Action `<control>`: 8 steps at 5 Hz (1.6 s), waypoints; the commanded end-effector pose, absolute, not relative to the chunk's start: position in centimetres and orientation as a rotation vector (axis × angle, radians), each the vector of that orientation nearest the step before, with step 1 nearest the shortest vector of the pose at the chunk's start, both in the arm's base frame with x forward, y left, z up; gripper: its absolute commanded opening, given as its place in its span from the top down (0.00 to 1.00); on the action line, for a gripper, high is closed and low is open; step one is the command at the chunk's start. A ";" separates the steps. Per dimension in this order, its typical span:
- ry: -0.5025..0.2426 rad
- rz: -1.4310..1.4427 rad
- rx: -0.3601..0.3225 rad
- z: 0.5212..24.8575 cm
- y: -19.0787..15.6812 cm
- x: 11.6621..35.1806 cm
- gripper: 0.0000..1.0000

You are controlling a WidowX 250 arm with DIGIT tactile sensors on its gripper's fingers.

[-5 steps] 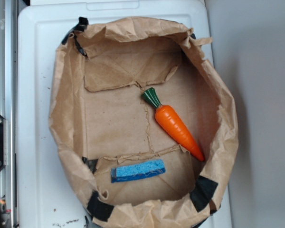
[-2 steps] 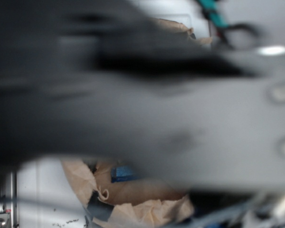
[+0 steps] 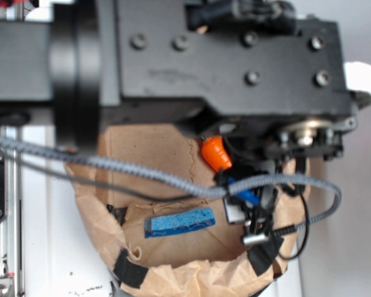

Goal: Grab the blue sponge.

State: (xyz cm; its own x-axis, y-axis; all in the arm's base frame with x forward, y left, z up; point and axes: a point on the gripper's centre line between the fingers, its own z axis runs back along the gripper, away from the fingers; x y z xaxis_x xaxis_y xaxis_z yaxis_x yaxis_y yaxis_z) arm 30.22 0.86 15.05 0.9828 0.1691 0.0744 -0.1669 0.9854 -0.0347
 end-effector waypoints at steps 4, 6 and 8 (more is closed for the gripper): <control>-0.202 0.076 0.091 9.5 2.3 26.5 0.00; -0.132 0.207 -0.037 8.7 -0.5 30.4 0.00; -0.054 0.137 -0.078 7.1 -3.3 29.0 0.00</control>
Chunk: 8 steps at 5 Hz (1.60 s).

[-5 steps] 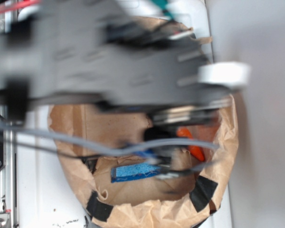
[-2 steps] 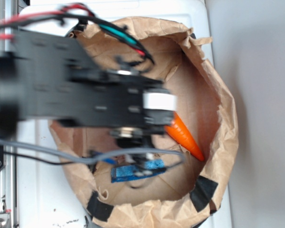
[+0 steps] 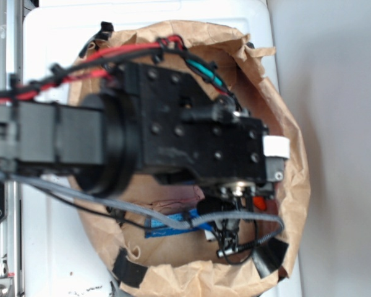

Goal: Grab the blue sponge.

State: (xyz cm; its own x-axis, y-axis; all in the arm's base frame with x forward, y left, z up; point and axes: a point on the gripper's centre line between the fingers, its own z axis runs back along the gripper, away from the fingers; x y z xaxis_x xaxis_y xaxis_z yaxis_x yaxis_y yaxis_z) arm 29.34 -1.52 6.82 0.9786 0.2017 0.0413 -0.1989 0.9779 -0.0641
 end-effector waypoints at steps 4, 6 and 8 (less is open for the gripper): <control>-0.069 0.150 -0.071 6.8 -1.1 28.5 1.00; -0.139 0.263 -0.053 15.7 3.0 29.4 1.00; -0.186 0.274 0.019 19.4 7.1 26.5 1.00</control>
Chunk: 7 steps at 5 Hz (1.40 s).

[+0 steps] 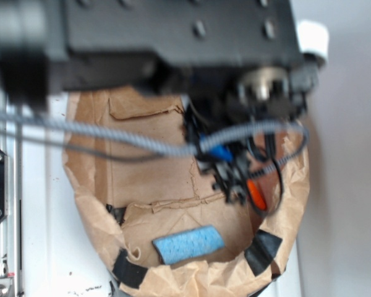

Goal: Grab the blue sponge.

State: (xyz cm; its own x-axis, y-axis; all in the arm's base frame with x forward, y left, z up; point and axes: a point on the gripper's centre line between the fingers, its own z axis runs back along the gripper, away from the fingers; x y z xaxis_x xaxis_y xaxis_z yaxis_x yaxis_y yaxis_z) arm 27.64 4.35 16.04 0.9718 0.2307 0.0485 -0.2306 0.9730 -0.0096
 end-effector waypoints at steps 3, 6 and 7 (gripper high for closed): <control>-0.136 0.204 0.115 10.7 3.0 27.4 0.00; -0.069 0.194 -0.063 9.1 -1.8 28.0 0.00; -0.029 0.189 -0.157 9.4 -2.8 28.1 0.00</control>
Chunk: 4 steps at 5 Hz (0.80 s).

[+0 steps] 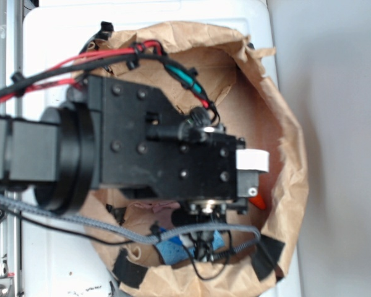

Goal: Grab the blue sponge.

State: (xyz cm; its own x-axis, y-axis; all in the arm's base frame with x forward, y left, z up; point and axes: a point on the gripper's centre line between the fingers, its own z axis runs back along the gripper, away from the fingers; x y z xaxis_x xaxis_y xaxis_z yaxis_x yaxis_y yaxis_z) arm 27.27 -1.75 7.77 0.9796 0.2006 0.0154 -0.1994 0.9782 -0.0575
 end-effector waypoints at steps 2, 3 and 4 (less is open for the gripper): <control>-0.076 0.216 -0.135 4.8 -4.8 28.8 0.00; -0.064 0.192 -0.155 3.8 -4.8 28.7 0.00; -0.042 0.189 -0.149 2.7 -4.6 28.6 0.00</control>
